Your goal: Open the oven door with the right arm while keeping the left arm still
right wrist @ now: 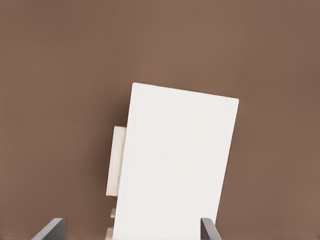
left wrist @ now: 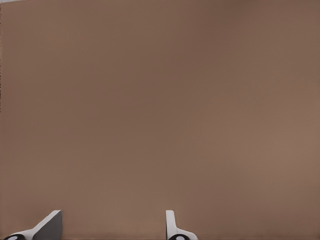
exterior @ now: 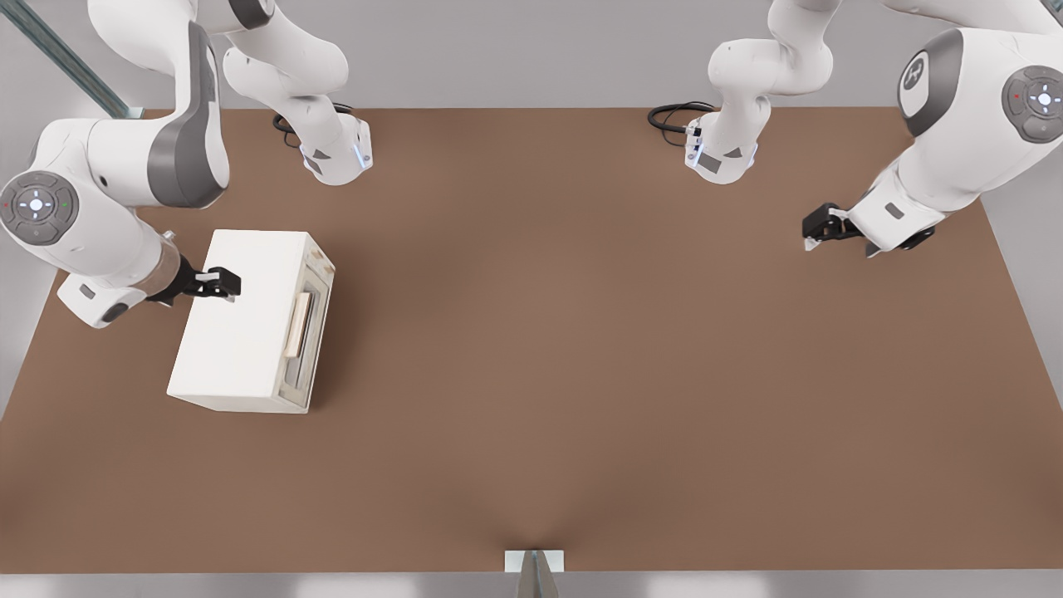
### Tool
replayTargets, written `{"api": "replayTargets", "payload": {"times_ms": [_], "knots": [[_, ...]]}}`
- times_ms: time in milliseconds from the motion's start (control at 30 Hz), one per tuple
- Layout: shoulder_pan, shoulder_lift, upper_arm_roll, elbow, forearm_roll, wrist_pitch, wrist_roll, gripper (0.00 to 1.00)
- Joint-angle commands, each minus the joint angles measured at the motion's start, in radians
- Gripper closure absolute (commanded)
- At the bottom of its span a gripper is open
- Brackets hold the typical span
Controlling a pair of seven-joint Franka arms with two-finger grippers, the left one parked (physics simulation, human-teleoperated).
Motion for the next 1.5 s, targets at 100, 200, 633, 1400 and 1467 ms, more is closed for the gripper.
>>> {"api": "replayTargets", "payload": {"times_ms": [100,200,633,1400,1467], "knots": [[0.066,0.133,0.002,-0.009,-0.009,0.005,-0.015,0.15],[0.313,0.313,-0.038,0.148,-0.179,-0.015,0.223,0.79],[0.485,0.497,-0.143,0.195,-0.432,-0.2,0.422,0.79],[0.47,0.452,-0.156,-0.119,-0.483,-0.09,0.554,0.79],[0.471,0.443,-0.156,-0.122,-0.484,-0.101,0.542,0.79]]}}
